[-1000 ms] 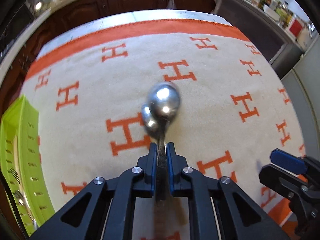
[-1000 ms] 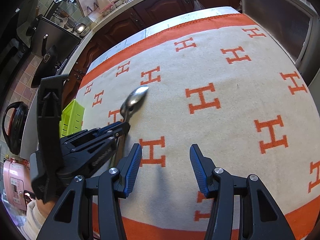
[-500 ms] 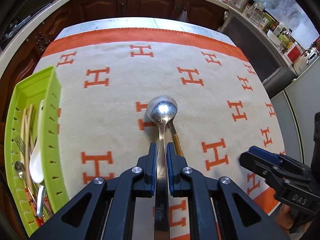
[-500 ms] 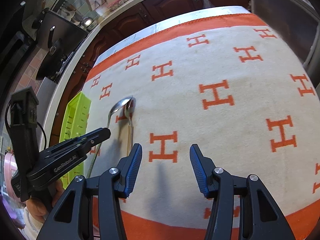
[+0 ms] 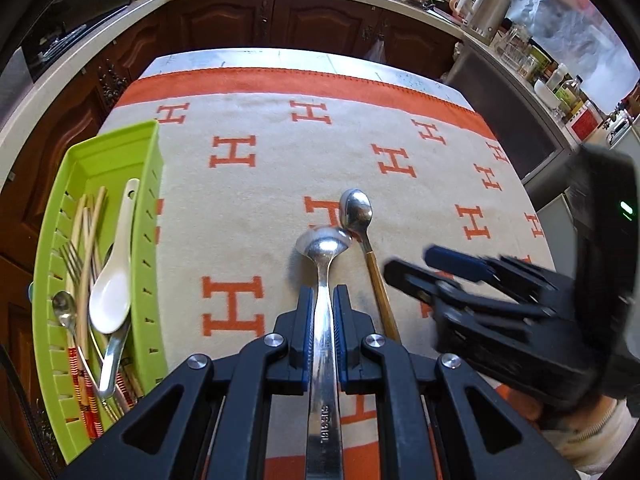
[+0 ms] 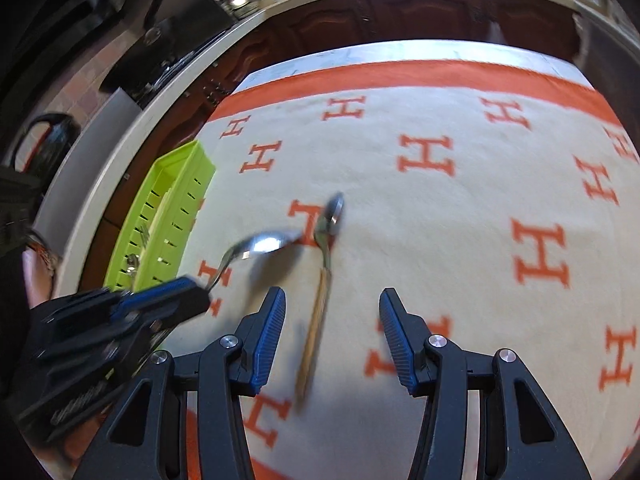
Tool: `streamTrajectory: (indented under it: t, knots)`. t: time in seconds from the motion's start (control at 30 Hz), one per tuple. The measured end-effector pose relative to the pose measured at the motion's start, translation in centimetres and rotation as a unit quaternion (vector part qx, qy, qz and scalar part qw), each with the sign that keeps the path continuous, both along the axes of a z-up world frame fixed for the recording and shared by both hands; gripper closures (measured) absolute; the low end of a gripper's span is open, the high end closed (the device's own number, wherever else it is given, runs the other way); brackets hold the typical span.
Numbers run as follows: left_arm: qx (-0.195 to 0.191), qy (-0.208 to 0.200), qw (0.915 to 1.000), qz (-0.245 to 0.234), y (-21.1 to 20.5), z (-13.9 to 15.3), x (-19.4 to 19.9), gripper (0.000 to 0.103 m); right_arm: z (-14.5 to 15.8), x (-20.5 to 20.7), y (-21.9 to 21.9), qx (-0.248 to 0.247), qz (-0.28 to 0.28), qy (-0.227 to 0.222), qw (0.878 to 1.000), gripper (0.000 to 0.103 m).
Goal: Organize utensils
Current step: 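Grasp the small silver spoon by its handle with the right tool, then lift the large spoon with the left tool while the right tool lifts the small spoon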
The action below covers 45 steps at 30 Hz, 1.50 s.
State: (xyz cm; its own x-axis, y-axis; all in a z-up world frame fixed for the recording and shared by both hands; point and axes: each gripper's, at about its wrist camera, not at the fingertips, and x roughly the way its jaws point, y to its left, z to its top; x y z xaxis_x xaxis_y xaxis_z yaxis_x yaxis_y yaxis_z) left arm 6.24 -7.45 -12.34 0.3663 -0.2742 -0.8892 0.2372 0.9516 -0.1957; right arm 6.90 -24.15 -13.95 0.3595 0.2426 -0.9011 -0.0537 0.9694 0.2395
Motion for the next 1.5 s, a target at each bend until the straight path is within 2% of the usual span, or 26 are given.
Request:
streamTrajectory:
  t: [0.17, 0.27, 0.3, 0.33, 0.7, 0.83, 0.87, 0.97, 1.03, 1.1, 1.4, 1.5]
  knots:
    - [0.004, 0.013, 0.9999, 0.001, 0.4, -0.8, -0.1, 0.096, -2.4, 2.6, 2.0, -0.036, 0.027, 0.008, 0.999, 0.074]
    - [0.004, 0.023, 0.9997, 0.002, 0.4, -1.6, -0.2, 0.096, -2.9, 3.1, 3.0, -0.059, 0.042, -0.007, 0.997, 0.079]
    - [0.003, 0.027, 0.9996, 0.003, 0.4, -1.9, -0.2, 0.096, -3.0, 3.2, 3.3, -0.069, 0.044, -0.016, 0.997, 0.083]
    - [0.003, 0.03, 0.9995, 0.004, 0.4, -2.1, -0.2, 0.096, -3.1, 3.3, 3.4, -0.072, 0.047, -0.016, 0.996, 0.096]
    - [-0.01, 0.078, 0.9968, 0.018, 0.8, -4.9, 0.4, 0.096, -1.9, 1.6, 1.7, -0.016, 0.036, -0.007, 0.999, 0.101]
    - [-0.025, 0.08, 0.9963, 0.021, 1.0, -5.1, 0.7, 0.094, -1.6, 0.9, 0.9, -0.003, 0.028, -0.005, 1.0, 0.101]
    - [-0.032, 0.083, 0.9958, 0.022, 1.1, -5.2, 0.9, 0.093, -1.5, 0.7, 0.8, -0.001, 0.028, -0.005, 1.0, 0.101]
    - [-0.063, 0.089, 0.9936, 0.027, 1.5, -5.3, 1.3, 0.077, -1.5, 0.3, 0.5, 0.005, 0.026, -0.003, 1.0, 0.101]
    - [-0.081, 0.091, 0.9921, 0.031, 1.6, -5.3, 1.6, 0.062, -1.5, 0.1, 0.2, 0.012, 0.022, -0.001, 1.0, 0.101]
    - [-0.093, 0.09, 0.991, 0.034, 1.6, -5.3, 2.1, 0.056, -1.5, 0.0, 0.0, 0.019, 0.018, 0.002, 1.0, 0.101]
    - [-0.122, 0.087, 0.9878, 0.042, 1.2, -5.7, 4.7, 0.055, -0.8, -0.8, -2.0, 0.046, -0.012, -0.003, 0.999, 0.101]
    - [-0.1, 0.08, 0.9912, 0.033, 0.3, -5.6, 5.1, 0.056, -0.7, -1.1, -2.9, 0.051, -0.024, -0.005, 0.998, 0.101]
